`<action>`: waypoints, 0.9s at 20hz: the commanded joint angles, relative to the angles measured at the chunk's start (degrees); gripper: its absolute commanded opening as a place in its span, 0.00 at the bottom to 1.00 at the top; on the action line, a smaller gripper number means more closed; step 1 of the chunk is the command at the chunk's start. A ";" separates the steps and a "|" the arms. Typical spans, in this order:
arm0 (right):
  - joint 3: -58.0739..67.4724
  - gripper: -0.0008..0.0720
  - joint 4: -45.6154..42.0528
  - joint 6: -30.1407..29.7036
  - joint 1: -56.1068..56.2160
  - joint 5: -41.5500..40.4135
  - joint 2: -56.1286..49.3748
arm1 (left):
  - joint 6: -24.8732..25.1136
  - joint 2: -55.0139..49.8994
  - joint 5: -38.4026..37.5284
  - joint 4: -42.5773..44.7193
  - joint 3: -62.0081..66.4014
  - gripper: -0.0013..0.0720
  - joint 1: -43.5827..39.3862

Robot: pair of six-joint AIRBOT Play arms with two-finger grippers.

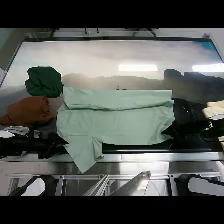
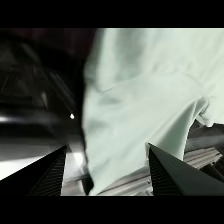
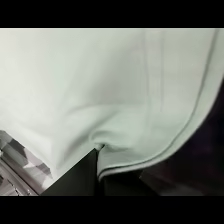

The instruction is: Fold the shirts.

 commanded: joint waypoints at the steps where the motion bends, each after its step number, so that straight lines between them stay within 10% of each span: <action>1: 0.07 0.03 1.86 -1.11 0.04 -0.61 0.07 | 3.02 0.20 11.93 -4.52 -1.05 0.78 -5.92; 2: 0.07 0.03 1.84 -1.09 0.04 -0.33 0.07 | 3.76 0.20 12.61 -6.82 -1.05 0.78 -7.80; 8: 0.66 0.03 1.46 0.28 -0.24 4.79 0.07 | 7.78 0.22 -2.12 -9.11 -0.09 0.06 -10.71; 18: 4.42 0.03 -0.37 7.32 -9.40 17.62 2.34 | 2.03 0.22 -14.27 -1.68 4.15 0.04 3.28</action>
